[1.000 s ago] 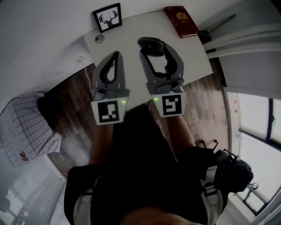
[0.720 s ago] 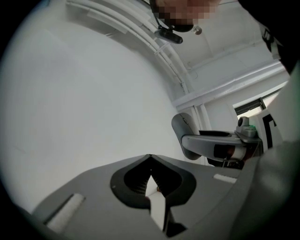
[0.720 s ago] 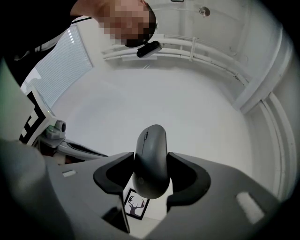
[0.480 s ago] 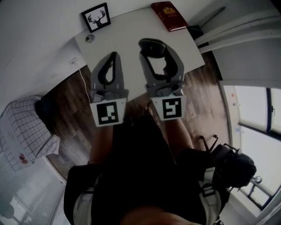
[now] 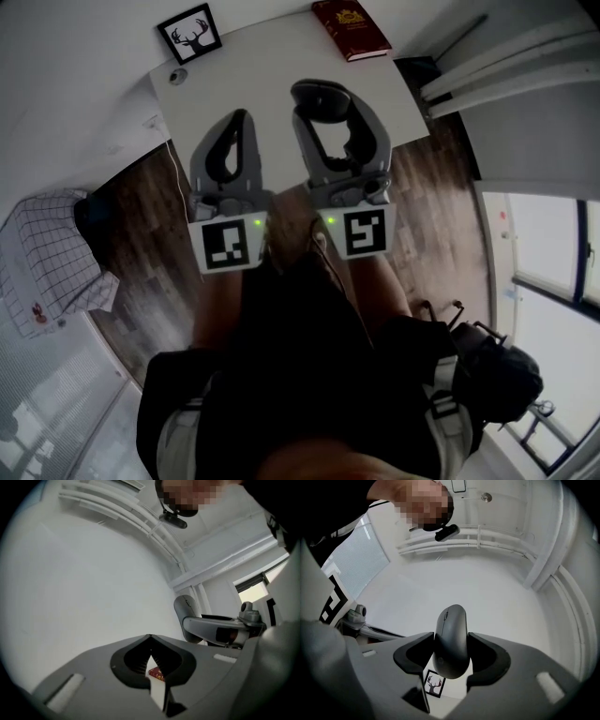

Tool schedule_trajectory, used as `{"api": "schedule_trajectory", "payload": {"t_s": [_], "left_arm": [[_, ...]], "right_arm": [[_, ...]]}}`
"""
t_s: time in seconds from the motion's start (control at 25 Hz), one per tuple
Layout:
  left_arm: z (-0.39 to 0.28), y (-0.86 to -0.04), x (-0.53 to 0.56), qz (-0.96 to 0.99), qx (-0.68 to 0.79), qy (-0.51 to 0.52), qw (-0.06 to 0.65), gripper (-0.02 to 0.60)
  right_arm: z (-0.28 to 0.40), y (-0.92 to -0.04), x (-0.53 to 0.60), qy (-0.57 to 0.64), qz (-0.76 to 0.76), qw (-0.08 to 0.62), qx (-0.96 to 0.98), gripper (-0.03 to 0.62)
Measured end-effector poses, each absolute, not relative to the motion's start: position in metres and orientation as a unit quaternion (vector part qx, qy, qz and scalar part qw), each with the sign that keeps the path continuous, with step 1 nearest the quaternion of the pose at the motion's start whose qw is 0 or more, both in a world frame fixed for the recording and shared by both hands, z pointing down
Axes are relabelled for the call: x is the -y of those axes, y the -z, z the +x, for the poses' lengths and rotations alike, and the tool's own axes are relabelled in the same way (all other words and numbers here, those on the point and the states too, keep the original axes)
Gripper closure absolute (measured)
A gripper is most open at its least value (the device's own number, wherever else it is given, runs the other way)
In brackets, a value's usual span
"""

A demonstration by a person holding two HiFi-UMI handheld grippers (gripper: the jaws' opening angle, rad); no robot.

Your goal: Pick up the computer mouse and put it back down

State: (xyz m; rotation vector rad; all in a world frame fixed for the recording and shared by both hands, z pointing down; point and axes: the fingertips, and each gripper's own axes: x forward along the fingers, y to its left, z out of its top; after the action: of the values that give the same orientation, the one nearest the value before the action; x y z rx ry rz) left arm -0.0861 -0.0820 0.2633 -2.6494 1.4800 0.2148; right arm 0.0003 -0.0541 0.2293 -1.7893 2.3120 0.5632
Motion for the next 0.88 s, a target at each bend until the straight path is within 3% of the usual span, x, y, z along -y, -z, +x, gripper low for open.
{"api": "schedule_trajectory", "payload": {"t_s": [0.4, 0.88], "left_arm": [[-0.003, -0.237, -0.004, -0.843, -0.528, -0.075, 0.073, 0.581], [0.001, -0.199, -0.040, -0.841, -0.522, -0.097, 0.106, 0.583]], "right_arm": [[0.090, -0.219, -0.015, -0.195, -0.562, 0.100, -0.797, 0.349], [0.096, -0.207, -0.052, -0.192, -0.570, 0.124, -0.790, 0.350]]}}
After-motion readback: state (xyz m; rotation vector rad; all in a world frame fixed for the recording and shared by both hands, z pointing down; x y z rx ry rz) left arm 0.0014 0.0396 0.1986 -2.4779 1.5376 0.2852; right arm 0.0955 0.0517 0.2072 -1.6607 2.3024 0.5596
